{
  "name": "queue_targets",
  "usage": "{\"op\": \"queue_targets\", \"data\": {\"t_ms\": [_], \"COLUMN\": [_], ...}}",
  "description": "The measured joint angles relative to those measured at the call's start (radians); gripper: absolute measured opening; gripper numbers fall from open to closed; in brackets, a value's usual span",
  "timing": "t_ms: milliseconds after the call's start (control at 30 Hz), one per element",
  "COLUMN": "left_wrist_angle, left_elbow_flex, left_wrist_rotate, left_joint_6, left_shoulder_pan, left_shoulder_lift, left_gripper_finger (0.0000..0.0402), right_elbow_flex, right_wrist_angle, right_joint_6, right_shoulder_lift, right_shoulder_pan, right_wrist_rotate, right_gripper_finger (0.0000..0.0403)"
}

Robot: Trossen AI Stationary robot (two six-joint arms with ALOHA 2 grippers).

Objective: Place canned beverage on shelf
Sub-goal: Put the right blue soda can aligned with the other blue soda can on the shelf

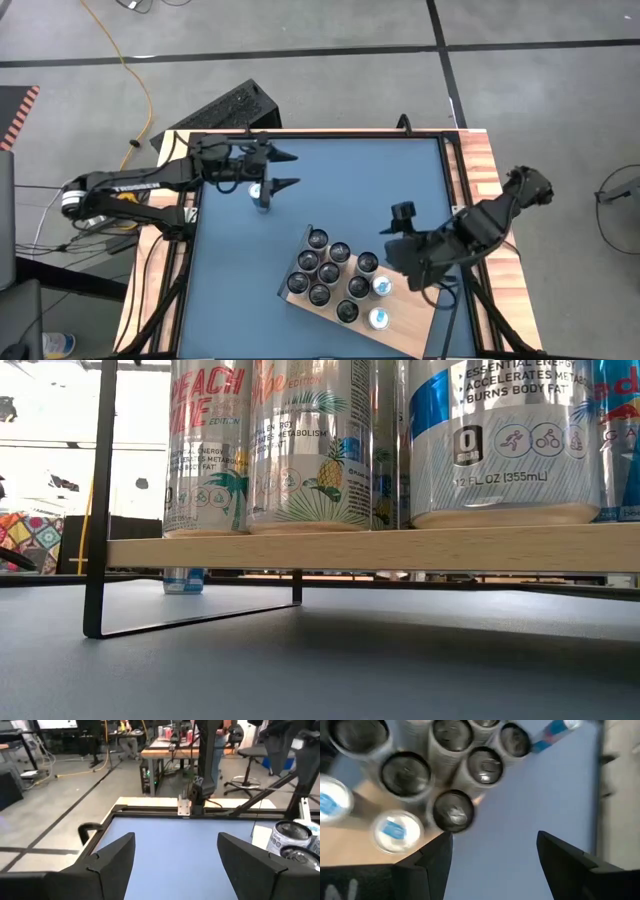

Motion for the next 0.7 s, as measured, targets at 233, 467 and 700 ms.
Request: {"op": "queue_targets", "data": {"t_ms": [233, 467, 700], "left_wrist_angle": [-0.043, -0.043, -0.042], "left_elbow_flex": [0.000, 0.000, 0.000], "left_wrist_rotate": [-0.023, -0.022, -0.022], "left_joint_6": [0.043, 0.057, 0.046], "left_shoulder_pan": [0.000, 0.000, -0.001], "left_shoulder_lift": [-0.013, -0.013, -0.013], "left_gripper_finger": [0.0270, 0.0270, 0.0270], "right_elbow_flex": [-0.005, -0.079, -0.088], "right_wrist_angle": [0.066, 0.102, 0.169], "right_joint_6": [0.070, 0.061, -0.053], "right_shoulder_lift": [0.032, 0.076, 0.111], "right_shoulder_pan": [-0.029, 0.033, 0.054], "right_wrist_rotate": [-0.170, -0.287, -0.282], "right_gripper_finger": [0.0270, 0.0270, 0.0270]}}
